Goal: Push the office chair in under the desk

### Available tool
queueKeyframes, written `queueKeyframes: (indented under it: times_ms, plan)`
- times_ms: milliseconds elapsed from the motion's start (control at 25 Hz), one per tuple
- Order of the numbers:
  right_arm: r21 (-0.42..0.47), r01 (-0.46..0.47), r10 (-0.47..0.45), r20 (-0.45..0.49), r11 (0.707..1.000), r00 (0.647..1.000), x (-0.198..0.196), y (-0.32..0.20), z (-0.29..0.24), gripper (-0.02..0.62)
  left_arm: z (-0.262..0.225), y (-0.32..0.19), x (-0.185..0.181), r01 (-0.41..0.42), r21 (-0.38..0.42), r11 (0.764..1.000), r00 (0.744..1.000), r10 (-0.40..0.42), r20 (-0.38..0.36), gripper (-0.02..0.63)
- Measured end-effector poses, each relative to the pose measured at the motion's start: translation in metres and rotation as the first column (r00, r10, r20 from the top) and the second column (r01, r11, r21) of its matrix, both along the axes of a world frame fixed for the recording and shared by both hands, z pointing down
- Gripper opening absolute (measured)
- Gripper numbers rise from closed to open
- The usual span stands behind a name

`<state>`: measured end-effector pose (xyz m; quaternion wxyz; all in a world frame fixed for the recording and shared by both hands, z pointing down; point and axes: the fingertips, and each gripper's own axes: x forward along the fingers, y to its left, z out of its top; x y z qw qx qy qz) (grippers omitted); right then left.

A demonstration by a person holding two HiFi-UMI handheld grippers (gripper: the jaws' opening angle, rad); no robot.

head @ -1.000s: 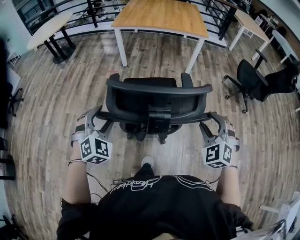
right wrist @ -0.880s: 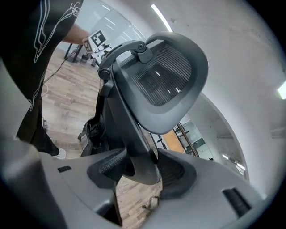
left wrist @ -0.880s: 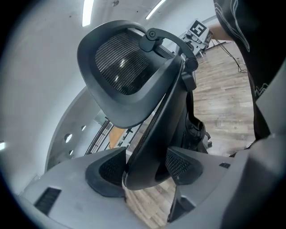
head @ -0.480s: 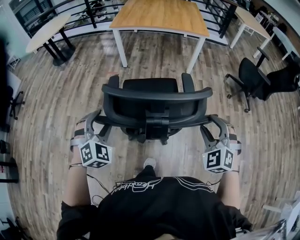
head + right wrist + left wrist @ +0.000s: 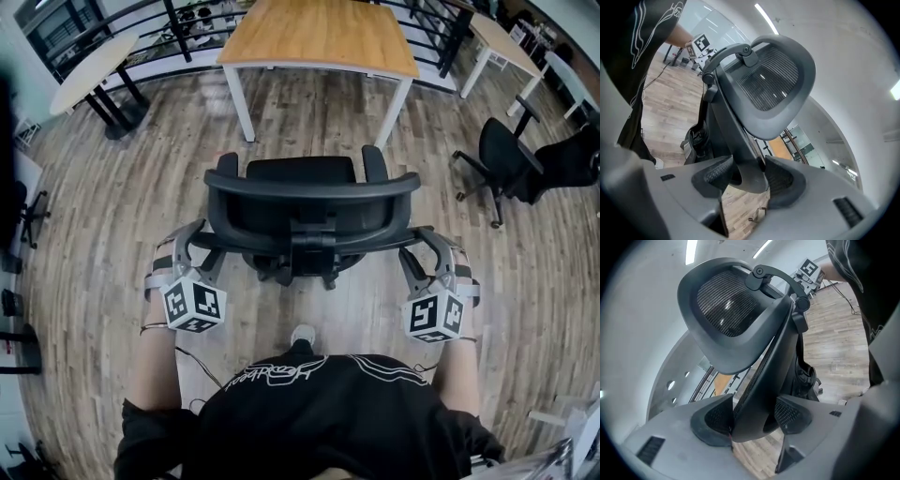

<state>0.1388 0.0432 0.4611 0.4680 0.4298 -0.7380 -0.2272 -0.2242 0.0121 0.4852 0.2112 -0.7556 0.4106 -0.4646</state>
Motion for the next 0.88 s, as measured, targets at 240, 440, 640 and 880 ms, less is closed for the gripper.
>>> queueKeyframes:
  times_ms: [240, 440, 640, 880]
  plan:
    - [-0.021, -0.019, 0.019, -0.016, 1.0, 1.0, -0.007, -0.031, 0.0, 0.239, 0.001, -0.032, -0.006, -0.014, 0.003, 1.0, 1.0, 0.014, -0.002, 0.259]
    - [-0.032, -0.04, 0.039, -0.025, 0.999, 0.999, -0.012, -0.055, 0.003, 0.239, 0.003, -0.059, -0.011, -0.025, 0.002, 1.0, 1.0, 0.025, 0.002, 0.259]
    - [-0.049, -0.056, 0.055, -0.034, 0.997, 0.998, -0.015, -0.088, -0.002, 0.239, -0.002, -0.092, -0.013, -0.039, 0.014, 0.999, 0.999, 0.039, 0.004, 0.256]
    - [-0.041, -0.067, 0.066, -0.038, 0.997, 0.997, -0.014, -0.096, 0.003, 0.239, 0.003, -0.102, -0.013, -0.033, 0.039, 0.999, 0.999, 0.033, 0.0, 0.256]
